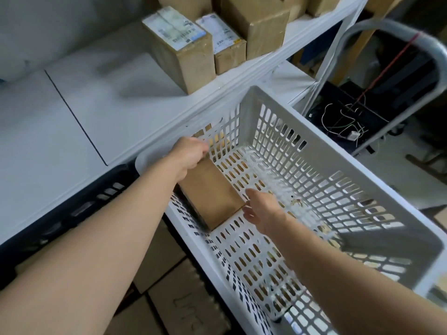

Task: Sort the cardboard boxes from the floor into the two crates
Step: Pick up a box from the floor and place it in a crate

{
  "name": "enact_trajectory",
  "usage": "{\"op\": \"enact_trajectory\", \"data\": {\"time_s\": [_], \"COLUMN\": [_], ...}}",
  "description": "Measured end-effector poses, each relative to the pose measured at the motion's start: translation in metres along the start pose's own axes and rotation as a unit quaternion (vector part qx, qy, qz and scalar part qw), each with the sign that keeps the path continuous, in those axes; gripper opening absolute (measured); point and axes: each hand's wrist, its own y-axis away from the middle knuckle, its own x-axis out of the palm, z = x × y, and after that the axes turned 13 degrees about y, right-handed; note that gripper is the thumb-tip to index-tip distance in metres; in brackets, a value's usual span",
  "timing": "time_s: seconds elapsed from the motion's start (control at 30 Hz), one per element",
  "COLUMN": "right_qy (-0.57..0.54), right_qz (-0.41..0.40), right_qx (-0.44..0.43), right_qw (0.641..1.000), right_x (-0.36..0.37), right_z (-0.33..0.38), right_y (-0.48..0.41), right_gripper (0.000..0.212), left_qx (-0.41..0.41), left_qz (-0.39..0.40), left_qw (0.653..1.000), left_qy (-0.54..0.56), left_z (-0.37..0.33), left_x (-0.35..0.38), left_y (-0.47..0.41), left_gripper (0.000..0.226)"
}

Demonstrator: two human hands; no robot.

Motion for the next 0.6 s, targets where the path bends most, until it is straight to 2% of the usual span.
{"op": "enact_trajectory", "data": {"time_s": [0.2,0.37,0.47,0.6], "right_qy": [-0.046,-0.093,-0.117,-0.155], "right_qz": [-0.051,-0.148,-0.221,-0.302], "right_qx": [-0.162,-0.295,-0.335,-0.338], "right_qw": [0.984,0.939,0.908,0.878], "right_x": [-0.046,-0.098,-0.133,-0.183], "right_z": [0.022,0.005,-0.021,-0.074], "right_y": [0.085,0.156,0.188,0.221], "right_gripper": [0.020,0.025,0.028,0.037], "left_qx": [0.109,0.164,0.173,0.175], "left_qz": [0.090,0.201,0.265,0.342], "left_qw": [0.986,0.953,0.934,0.915], "left_qy": [0.091,0.153,0.165,0.122], "left_z": [-0.057,-0.084,-0.090,-0.084], "left_x": [0.030,0.078,0.118,0.181], "left_y": [0.079,0.146,0.186,0.241], "left_gripper": [0.020,0.017,0.019,0.021]}}
